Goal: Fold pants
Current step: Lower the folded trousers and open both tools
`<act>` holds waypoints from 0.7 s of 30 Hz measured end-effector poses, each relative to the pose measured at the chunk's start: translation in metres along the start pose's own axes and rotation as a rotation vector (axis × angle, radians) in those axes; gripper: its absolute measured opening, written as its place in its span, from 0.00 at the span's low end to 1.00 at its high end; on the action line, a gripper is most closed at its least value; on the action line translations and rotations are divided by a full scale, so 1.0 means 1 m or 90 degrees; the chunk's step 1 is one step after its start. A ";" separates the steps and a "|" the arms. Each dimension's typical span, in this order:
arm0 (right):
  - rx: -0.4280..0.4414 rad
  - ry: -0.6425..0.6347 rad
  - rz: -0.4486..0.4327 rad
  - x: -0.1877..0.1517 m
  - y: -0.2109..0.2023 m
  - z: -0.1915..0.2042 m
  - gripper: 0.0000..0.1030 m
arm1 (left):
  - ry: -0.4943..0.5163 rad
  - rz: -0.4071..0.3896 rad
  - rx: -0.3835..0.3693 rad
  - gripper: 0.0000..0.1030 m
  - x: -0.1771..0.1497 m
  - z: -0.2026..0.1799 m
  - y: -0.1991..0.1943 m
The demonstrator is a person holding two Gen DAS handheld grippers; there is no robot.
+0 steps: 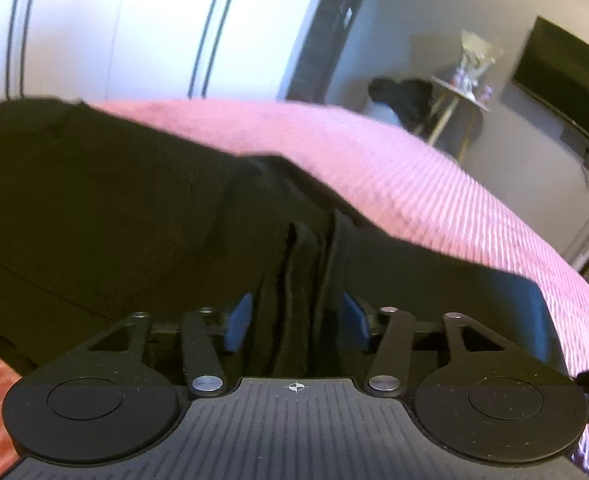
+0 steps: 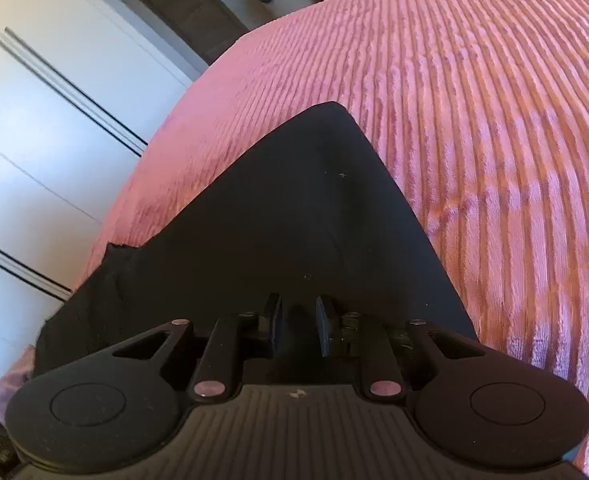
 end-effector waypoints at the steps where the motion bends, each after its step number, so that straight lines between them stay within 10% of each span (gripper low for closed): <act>1: -0.004 -0.008 -0.007 0.000 0.004 0.003 0.18 | 0.005 -0.011 0.015 0.62 0.001 -0.001 -0.004; 9: -0.068 -0.108 -0.135 0.027 0.037 0.025 0.16 | 0.047 -0.081 0.036 0.83 0.005 -0.028 -0.022; 21: -0.100 -0.245 -0.257 0.038 0.072 0.033 0.19 | 0.127 0.033 0.054 0.95 -0.011 -0.054 0.042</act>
Point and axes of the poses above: each gripper's, at about its wrist camera, not at the fingertips, and y roughly the way its jaws point, z to its left, x to its top, the point moved 5 cm from there along y, roughly the way its jaws point, and after that the axes turned 13 degrees about y, right-handed, at the moved point
